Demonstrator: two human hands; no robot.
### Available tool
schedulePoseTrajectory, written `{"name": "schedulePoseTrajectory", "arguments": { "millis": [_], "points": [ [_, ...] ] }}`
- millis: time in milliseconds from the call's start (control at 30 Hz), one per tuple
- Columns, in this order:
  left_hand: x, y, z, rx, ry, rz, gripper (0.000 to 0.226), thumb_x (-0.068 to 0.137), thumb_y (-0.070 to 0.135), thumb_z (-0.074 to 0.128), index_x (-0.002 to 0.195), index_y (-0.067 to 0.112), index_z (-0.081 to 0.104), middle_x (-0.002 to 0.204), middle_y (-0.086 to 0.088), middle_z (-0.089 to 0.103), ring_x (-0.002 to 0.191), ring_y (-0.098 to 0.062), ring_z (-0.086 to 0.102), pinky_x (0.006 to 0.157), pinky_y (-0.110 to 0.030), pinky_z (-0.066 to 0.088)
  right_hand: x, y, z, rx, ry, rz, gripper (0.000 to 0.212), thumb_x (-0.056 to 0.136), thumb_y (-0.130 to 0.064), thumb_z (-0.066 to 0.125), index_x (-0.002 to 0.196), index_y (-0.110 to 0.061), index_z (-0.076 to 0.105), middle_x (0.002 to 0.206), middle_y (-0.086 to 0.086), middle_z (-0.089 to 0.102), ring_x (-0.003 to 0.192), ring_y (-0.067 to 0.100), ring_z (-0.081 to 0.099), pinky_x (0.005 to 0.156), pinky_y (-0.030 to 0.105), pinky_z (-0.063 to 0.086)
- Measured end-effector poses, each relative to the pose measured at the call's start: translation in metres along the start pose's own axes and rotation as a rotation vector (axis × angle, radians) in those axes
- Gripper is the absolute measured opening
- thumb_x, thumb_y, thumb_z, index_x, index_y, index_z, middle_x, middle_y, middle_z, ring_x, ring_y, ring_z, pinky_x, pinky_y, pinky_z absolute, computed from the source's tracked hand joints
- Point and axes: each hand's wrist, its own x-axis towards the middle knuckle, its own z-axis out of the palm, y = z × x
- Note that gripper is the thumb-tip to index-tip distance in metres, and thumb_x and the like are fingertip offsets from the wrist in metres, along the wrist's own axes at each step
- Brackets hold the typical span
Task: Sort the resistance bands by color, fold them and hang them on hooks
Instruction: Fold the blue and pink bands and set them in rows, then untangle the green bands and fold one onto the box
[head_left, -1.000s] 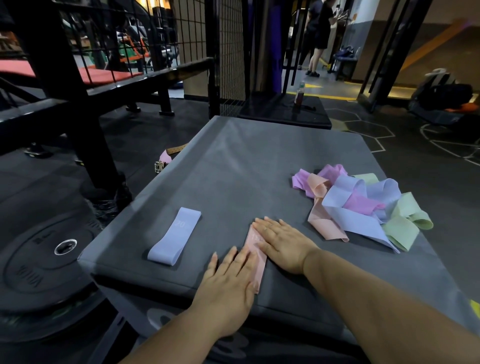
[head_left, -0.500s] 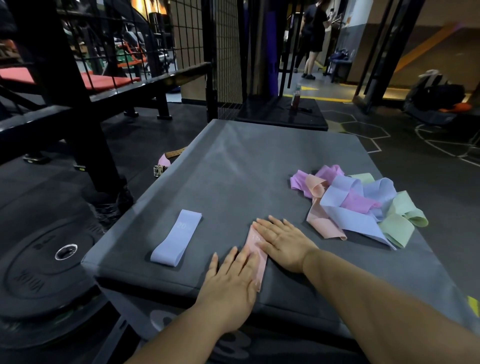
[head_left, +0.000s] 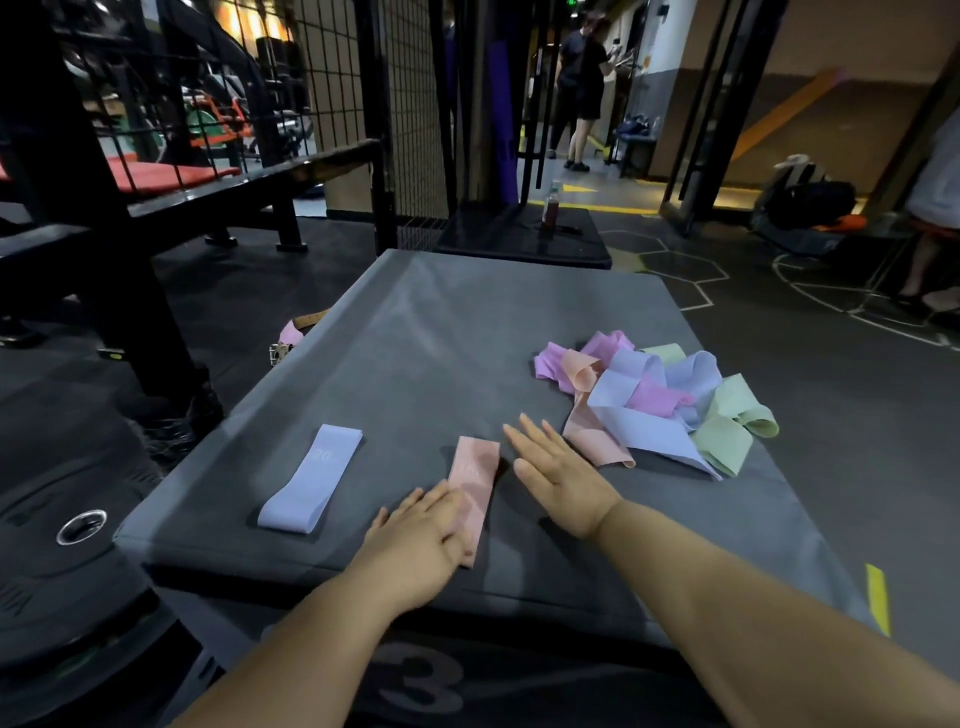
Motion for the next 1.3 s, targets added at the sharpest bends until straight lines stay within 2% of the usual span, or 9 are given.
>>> {"name": "schedulePoseTrajectory", "arguments": {
  "millis": [100,200,300,467,667,833,933,1167,1300],
  "points": [
    [-0.005,0.008,-0.005,-0.025,0.056,-0.016,0.052,0.102,0.046,0.027,0.152,0.041,0.014,0.161,0.020,-0.003,0.149,-0.010,-0.008,0.121,-0.048,0.002,-0.026,0.012,-0.019,-0.036,0.041,0.103,0.050,0.106,-0.038,0.032,0.154,-0.028,0.024,0.163,-0.007,0.010,0.151,0.014,0.001,0.120,0.028,0.001],
    [-0.003,0.031,-0.008,0.016,0.094,0.023,0.053,0.101,0.052,0.030,0.152,0.038,0.021,0.162,0.018,0.000,0.149,-0.012,-0.008,0.120,-0.047,0.002,-0.053,0.033,-0.037,-0.064,0.154,0.212,0.046,0.104,-0.034,0.038,0.146,-0.016,0.041,0.156,0.004,0.035,0.145,0.020,0.024,0.115,0.025,0.012],
    [0.003,0.059,-0.003,0.021,0.126,0.084,0.049,0.100,0.053,0.033,0.146,0.038,0.034,0.161,0.015,0.013,0.149,-0.011,0.003,0.120,-0.039,0.011,-0.078,0.057,-0.048,-0.008,0.264,0.395,0.041,0.102,-0.033,0.044,0.137,-0.013,0.051,0.140,0.011,0.052,0.130,0.028,0.042,0.108,0.032,0.029],
    [0.026,0.110,0.006,-0.014,0.158,0.164,0.042,0.099,0.049,0.040,0.137,0.033,0.048,0.146,0.017,0.042,0.137,-0.012,0.030,0.111,-0.028,0.027,-0.098,0.090,-0.061,-0.035,0.405,0.564,0.036,0.098,-0.033,0.050,0.127,-0.014,0.057,0.120,0.016,0.060,0.117,0.034,0.049,0.102,0.038,0.034],
    [0.079,0.163,0.006,-0.061,0.230,0.193,0.034,0.095,0.042,0.052,0.125,0.029,0.059,0.129,0.006,0.059,0.125,-0.022,0.043,0.098,-0.029,0.039,-0.101,0.113,-0.068,-0.007,0.428,0.571,0.036,0.096,-0.031,0.053,0.129,-0.016,0.055,0.125,0.014,0.055,0.118,0.034,0.046,0.102,0.038,0.030],
    [0.127,0.191,0.012,-0.006,0.255,0.141,0.059,0.094,0.052,0.048,0.147,0.030,0.033,0.155,0.009,0.031,0.139,-0.023,0.025,0.112,-0.037,0.030,-0.101,0.124,-0.073,0.046,0.368,0.605,0.043,0.098,-0.035,0.048,0.141,-0.026,0.046,0.136,0.009,0.046,0.126,0.031,0.039,0.107,0.036,0.031],
    [0.143,0.202,0.015,0.047,0.212,0.090,0.061,0.097,0.056,0.039,0.150,0.032,0.025,0.161,0.008,0.015,0.147,-0.020,0.008,0.114,-0.042,0.021,-0.098,0.129,-0.075,0.048,0.373,0.604,0.044,0.098,-0.036,0.050,0.141,-0.027,0.046,0.137,0.007,0.042,0.129,0.028,0.035,0.107,0.035,0.031],
    [0.154,0.206,0.025,0.057,0.211,0.098,0.058,0.097,0.057,0.039,0.149,0.033,0.028,0.159,0.008,0.018,0.147,-0.017,0.006,0.115,-0.039,0.017,-0.090,0.141,-0.086,0.233,0.320,0.653,0.045,0.097,-0.040,0.050,0.141,-0.037,0.043,0.162,0.001,0.004,0.146,0.025,0.013,0.115,0.041,0.028],
    [0.152,0.214,0.027,0.045,0.202,0.145,0.050,0.098,0.055,0.038,0.144,0.036,0.036,0.153,0.014,0.029,0.143,-0.012,0.013,0.112,-0.037,0.020,-0.079,0.147,-0.091,0.419,0.370,0.620,0.047,0.096,-0.028,0.050,0.142,-0.027,0.045,0.153,-0.004,0.033,0.133,0.017,0.038,0.107,0.034,0.036]
  ]
}}
